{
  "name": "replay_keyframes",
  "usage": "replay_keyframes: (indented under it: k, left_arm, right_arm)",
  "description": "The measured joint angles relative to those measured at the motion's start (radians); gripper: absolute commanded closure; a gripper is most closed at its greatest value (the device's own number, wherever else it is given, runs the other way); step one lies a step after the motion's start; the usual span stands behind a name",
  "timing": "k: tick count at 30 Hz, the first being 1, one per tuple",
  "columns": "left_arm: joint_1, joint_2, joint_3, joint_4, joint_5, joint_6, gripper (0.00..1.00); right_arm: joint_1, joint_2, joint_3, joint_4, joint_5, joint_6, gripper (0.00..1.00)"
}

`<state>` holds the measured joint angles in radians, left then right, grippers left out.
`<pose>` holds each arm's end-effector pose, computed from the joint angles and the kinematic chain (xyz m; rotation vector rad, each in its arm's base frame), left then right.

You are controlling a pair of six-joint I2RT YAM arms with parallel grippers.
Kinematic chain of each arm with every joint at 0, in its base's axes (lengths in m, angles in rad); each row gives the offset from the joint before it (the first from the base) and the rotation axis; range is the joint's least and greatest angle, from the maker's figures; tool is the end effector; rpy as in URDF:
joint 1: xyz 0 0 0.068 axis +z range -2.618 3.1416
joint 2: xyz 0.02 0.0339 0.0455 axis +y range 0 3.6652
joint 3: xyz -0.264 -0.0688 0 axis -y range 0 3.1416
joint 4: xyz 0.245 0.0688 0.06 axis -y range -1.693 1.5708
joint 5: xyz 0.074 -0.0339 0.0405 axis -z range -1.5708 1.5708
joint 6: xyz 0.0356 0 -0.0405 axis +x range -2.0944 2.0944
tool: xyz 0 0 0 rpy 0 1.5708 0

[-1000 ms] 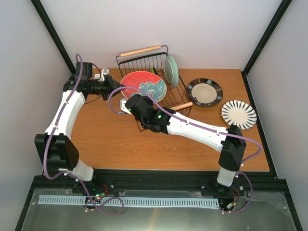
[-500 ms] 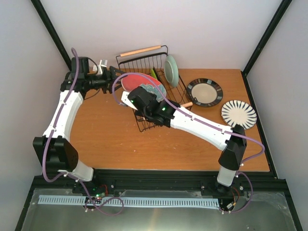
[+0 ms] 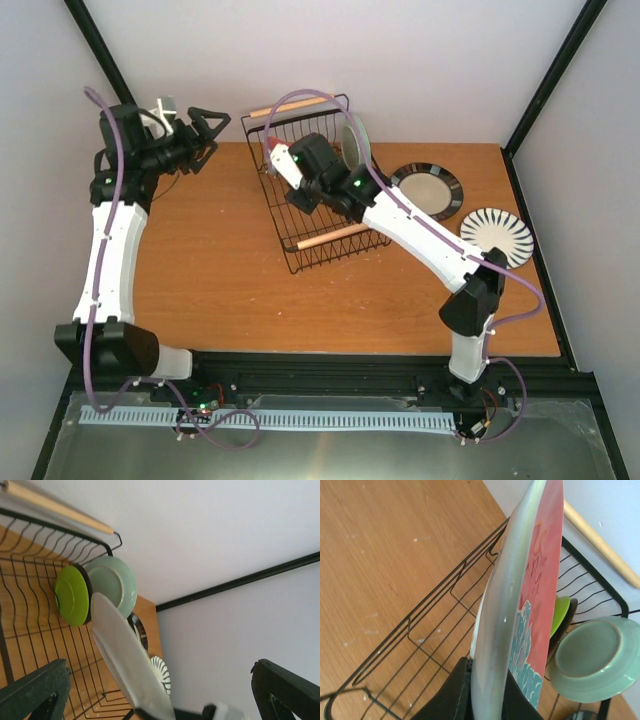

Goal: Load the plates into the dish rack
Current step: Insert the plate into the dish rack.

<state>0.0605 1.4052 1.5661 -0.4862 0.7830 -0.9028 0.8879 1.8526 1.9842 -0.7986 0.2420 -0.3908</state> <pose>0.3037 -0.0068 0.4406 -0.3872 1.9761 -1.2941 0.2677 0.3156 0.3916 -1.2146 1.8523 0.0034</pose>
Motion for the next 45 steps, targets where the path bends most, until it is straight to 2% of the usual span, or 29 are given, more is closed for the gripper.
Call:
replay_keyframes:
  k: [7,12,20,31,45]
  left_arm:
    - [0.011,-0.124,-0.071,-0.013,-0.066,0.037,0.01]
    - [0.012,-0.115,-0.1,-0.048,-0.095,0.077,0.0]
    - [0.012,-0.108,-0.109,-0.055,-0.104,0.121,0.0]
    - [0.017,-0.078,-0.133,-0.058,-0.11,0.173,0.0]
    - [0.02,-0.134,-0.225,-0.058,-0.097,0.289,0.0]
  right_arm:
    - [-0.141,0.122,0.17,0.0,-0.173,0.171,0.97]
    - [-0.223,0.223,0.295,0.031,-0.262,0.288,0.97]
    - [-0.26,0.304,0.353,0.082,-0.36,0.434,0.97]
    - [-0.295,0.41,0.392,0.147,-0.503,0.508,0.97]
    - [-0.367,0.523,0.46,0.232,-0.563,0.538,0.97]
